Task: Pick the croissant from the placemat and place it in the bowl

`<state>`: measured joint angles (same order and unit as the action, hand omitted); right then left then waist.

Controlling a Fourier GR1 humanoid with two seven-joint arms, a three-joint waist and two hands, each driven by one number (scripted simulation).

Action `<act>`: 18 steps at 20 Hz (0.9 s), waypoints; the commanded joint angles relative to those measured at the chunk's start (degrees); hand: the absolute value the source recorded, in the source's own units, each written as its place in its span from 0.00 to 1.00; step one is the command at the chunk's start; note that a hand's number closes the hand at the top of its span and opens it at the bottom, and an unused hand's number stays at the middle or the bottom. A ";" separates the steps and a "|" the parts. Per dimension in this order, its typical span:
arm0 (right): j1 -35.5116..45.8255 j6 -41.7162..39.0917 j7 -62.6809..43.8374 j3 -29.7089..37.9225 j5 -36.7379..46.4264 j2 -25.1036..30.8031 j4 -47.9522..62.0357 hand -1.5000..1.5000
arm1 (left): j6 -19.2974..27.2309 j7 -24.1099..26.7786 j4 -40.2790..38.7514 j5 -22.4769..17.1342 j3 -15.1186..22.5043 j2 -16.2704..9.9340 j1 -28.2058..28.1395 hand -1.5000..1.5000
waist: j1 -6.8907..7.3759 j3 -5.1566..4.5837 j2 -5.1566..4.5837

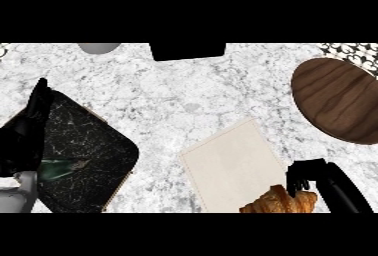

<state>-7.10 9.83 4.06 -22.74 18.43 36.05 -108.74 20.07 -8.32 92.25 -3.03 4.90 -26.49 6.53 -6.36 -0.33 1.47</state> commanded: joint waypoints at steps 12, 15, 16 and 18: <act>0.25 -3.72 1.24 31.26 -19.63 2.90 6.55 1.00 | -3.98 -0.16 -1.30 1.48 1.10 3.53 4.45 0.50 | 6.41 0.39 -1.55; 8.75 -4.96 3.63 31.08 -20.31 0.87 16.35 1.00 | -3.30 -0.28 -2.80 3.60 2.27 5.46 6.45 0.50 | 6.86 0.38 -1.66; 9.15 -4.08 1.73 33.79 -17.93 3.75 15.54 1.00 | -3.53 -0.81 -1.00 3.29 1.78 5.07 5.59 0.50 | 6.79 0.36 -1.57; 14.39 -3.81 6.21 33.31 -14.82 4.54 25.27 1.00 | -3.17 0.12 -4.75 4.95 2.87 6.33 8.41 0.50 | 7.22 0.39 -1.87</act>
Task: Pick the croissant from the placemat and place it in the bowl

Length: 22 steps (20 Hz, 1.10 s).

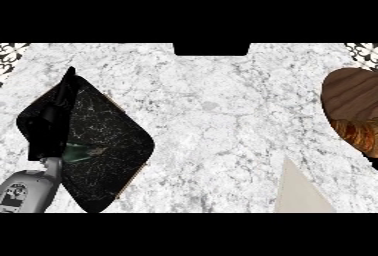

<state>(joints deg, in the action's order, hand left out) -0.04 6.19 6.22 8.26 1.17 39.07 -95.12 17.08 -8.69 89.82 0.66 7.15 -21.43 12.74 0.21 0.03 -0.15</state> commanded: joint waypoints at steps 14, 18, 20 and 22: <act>31.48 12.54 23.94 2.82 19.41 1.53 61.35 1.00 | -2.38 -1.88 2.06 1.18 0.13 1.63 1.23 0.50 | 2.50 0.15 -0.63; 37.02 4.72 21.18 3.40 17.17 1.17 69.28 0.00 | -2.02 -1.33 0.30 1.23 -0.04 2.66 3.28 0.50 | 3.37 0.21 -1.15; 36.57 2.70 26.89 4.76 15.90 0.56 72.99 0.00 | -2.61 -2.19 2.31 1.63 0.25 1.82 1.94 0.50 | 3.20 0.27 -0.97; 39.56 -0.01 27.27 5.41 14.98 0.15 74.67 0.00 | -2.06 -1.34 1.29 1.81 0.46 2.90 3.03 0.50 | 3.90 0.36 -1.42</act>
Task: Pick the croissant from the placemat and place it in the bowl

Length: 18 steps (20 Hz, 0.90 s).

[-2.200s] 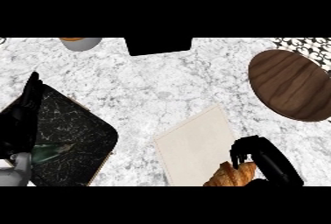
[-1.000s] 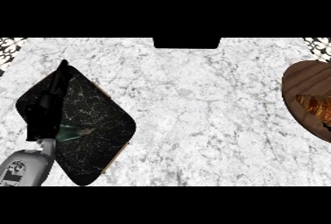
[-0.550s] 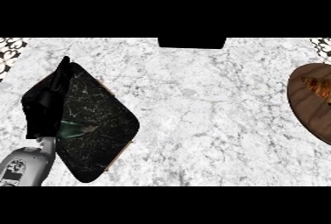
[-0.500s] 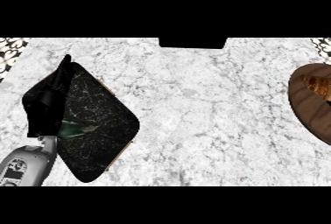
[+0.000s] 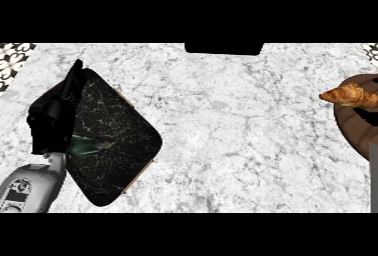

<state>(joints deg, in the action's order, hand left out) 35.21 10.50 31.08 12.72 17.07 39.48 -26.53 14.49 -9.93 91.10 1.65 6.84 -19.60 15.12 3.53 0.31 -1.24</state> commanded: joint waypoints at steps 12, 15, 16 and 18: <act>7.55 -17.00 12.39 9.90 -8.28 6.96 15.55 0.00 | -1.82 -0.74 -2.54 0.16 -2.14 -0.65 2.50 0.50 | -0.99 0.03 -0.10; 5.60 -22.14 13.59 10.96 -9.21 9.41 17.68 0.00 | -1.24 0.98 -2.66 0.31 -1.50 1.04 0.60 0.50 | -1.01 0.05 -0.10; 5.39 -24.71 13.43 11.39 -9.77 10.28 17.97 0.00 | -2.35 2.64 -1.28 -0.92 -3.32 -0.55 -1.46 0.50 | -0.94 -0.01 0.18; 0.58 -29.07 17.89 12.82 -11.10 12.69 18.85 0.00 | -1.16 1.14 -2.54 0.04 -3.15 0.18 0.38 0.50 | -1.96 0.10 0.07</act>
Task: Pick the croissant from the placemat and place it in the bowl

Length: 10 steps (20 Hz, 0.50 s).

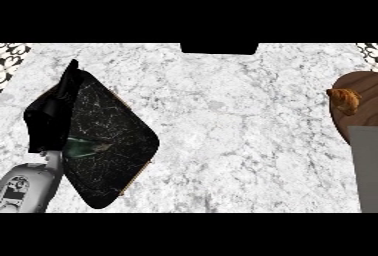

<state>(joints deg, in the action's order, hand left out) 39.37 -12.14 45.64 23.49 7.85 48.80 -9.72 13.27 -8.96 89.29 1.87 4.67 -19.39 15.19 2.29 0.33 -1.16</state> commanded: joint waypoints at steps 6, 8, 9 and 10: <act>-9.16 -18.78 7.78 3.83 -4.07 7.41 2.43 0.00 | -1.15 -2.46 1.52 -0.19 -1.24 -1.16 0.25 0.50 | -1.10 0.17 0.39; -10.38 -22.09 8.20 2.96 -3.49 8.48 1.26 0.00 | -0.57 -0.71 0.07 -0.12 -2.02 -0.69 0.03 0.50 | -1.33 0.12 0.36; -13.87 -22.44 11.66 3.22 -3.84 7.93 0.87 0.00 | -0.79 0.00 1.87 -0.18 -2.13 -1.25 -3.05 0.50 | -1.52 0.11 0.68; -14.02 -23.02 10.70 3.13 -3.80 8.36 0.87 0.00 | -0.50 -2.07 3.35 0.44 -0.59 -0.38 -1.77 0.50 | -1.38 0.22 0.62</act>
<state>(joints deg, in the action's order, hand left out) 30.02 -24.20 48.06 26.36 4.48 55.53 -9.07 13.01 -9.90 90.59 2.19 3.75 -19.66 14.14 1.12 0.44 -0.71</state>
